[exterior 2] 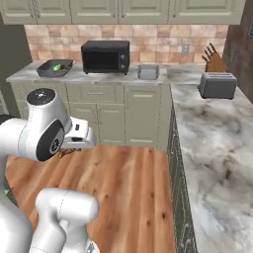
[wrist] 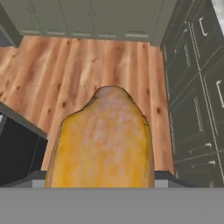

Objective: Place one corn and one chicken drumstick in each tupperware on the nearby counter, to pack two identical lunches.

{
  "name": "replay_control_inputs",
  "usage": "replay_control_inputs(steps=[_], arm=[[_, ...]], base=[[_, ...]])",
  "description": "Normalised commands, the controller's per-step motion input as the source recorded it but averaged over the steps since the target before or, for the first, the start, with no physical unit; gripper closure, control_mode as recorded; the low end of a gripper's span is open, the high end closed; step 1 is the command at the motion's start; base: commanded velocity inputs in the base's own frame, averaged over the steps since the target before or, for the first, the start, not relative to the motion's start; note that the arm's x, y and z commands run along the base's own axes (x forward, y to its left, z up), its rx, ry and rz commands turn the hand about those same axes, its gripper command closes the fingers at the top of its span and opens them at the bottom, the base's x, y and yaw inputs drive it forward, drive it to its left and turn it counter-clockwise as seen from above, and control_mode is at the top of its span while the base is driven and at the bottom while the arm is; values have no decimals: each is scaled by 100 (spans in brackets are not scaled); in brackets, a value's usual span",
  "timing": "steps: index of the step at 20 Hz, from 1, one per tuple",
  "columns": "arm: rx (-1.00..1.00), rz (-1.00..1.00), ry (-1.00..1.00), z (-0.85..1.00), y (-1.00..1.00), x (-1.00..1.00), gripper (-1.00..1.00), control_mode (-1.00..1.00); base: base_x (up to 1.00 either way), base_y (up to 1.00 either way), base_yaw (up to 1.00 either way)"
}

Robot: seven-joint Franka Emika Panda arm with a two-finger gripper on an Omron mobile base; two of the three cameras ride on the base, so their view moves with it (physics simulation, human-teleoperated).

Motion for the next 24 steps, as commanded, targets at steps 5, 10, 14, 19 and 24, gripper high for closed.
replay_control_inputs(steps=[5,10,14,19,24], arm=[[0,0,0,0,0,0,100,100],[0,0,0,0,0,0,100,100],[0,0,0,0,0,0,100,100],[0,0,0,0,0,0,100,100],[0,0,0,0,0,0,100,100]], base=[[100,-13,-1],[100,-20,-2],[100,-23,-2],[100,-24,-2],[100,-26,-2]])
